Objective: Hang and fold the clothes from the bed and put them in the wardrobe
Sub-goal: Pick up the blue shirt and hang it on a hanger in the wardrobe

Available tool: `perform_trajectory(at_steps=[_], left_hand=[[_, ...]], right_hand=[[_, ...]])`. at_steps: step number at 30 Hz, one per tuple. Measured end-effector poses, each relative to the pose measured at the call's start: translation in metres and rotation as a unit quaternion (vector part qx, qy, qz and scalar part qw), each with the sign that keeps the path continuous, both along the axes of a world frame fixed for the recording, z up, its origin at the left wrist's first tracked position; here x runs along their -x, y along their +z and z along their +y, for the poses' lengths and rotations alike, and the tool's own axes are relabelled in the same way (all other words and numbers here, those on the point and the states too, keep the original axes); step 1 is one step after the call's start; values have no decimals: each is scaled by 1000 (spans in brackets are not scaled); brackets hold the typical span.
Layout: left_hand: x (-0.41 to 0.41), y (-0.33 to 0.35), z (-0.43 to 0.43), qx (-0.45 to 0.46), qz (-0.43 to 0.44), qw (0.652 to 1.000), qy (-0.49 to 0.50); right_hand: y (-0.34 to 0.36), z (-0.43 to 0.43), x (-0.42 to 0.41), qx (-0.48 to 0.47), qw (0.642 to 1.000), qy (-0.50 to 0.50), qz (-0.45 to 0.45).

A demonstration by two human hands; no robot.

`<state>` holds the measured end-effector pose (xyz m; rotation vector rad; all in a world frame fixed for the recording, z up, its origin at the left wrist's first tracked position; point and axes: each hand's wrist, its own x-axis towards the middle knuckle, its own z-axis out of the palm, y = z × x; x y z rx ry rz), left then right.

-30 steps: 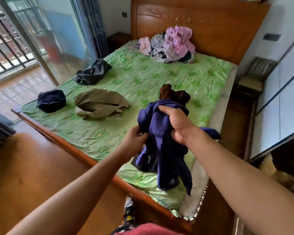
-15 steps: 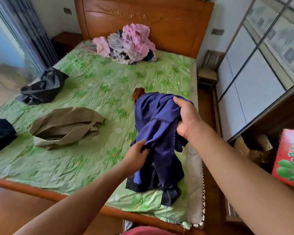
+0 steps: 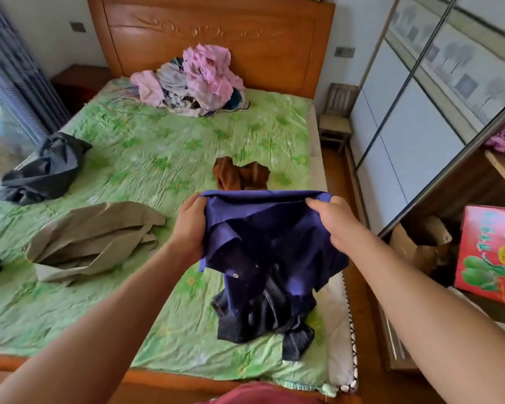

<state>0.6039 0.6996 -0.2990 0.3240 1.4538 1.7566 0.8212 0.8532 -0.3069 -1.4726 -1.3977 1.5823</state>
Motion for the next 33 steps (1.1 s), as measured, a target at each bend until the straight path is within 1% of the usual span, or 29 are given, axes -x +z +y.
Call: perform_trajectory(at_steps=[2,4,6,8,9,11,13,15,16,17,19,20,21,22,24,26,28,30,31,33], left_hand=[[9,10,2,-7,-54,998,-17],[17,20,1,-23,-118,991,-64],[24,30,1,-43,-145,986,-68],[29,34,3,-45,-141,989,-25],[31,34,5,-31,-109,994,5],[32,28,9,12,-3,998,54],[26,22,9,45,103,991,66],[14,19,5,71,219,973,29],[7,15,2,73,264,962,-20],[-3,13,-1,69,284,951,-97],[-28,9,-6,74,270,919,-279],[-42,7,-6,73,257,900,-344],[-55,4,-4,59,249,890,-377],[-67,2,-1,39,248,892,-377],[-80,0,8,19,261,911,-317],[-82,2,15,34,259,932,-252],[-79,6,16,31,197,956,-214],[-74,14,15,19,123,976,-178],[-70,20,15,11,85,983,-164],[-61,32,18,-13,23,989,-146]], right_hand=[[-4,4,-5,-27,998,14,-62],[-5,6,-12,-59,992,28,-107],[-4,8,-16,-71,990,35,-114],[-1,12,-18,-42,996,21,-77],[2,13,-18,-22,998,8,-50],[13,13,-13,8,1000,-14,7],[28,8,-4,33,997,-24,58],[45,-1,6,64,992,-23,108],[52,-5,11,85,988,-19,131],[59,-9,16,110,982,-15,155],[75,-19,28,166,962,-6,218],[81,-24,34,184,951,-1,250],[87,-29,39,197,941,5,275],[93,-33,45,210,933,8,292],[100,-37,51,225,925,12,306],[104,-34,50,206,933,30,294],[103,-28,41,158,951,54,258],[95,-22,30,111,967,104,206],[89,-22,24,103,968,139,181],[73,-26,15,103,960,216,147]])
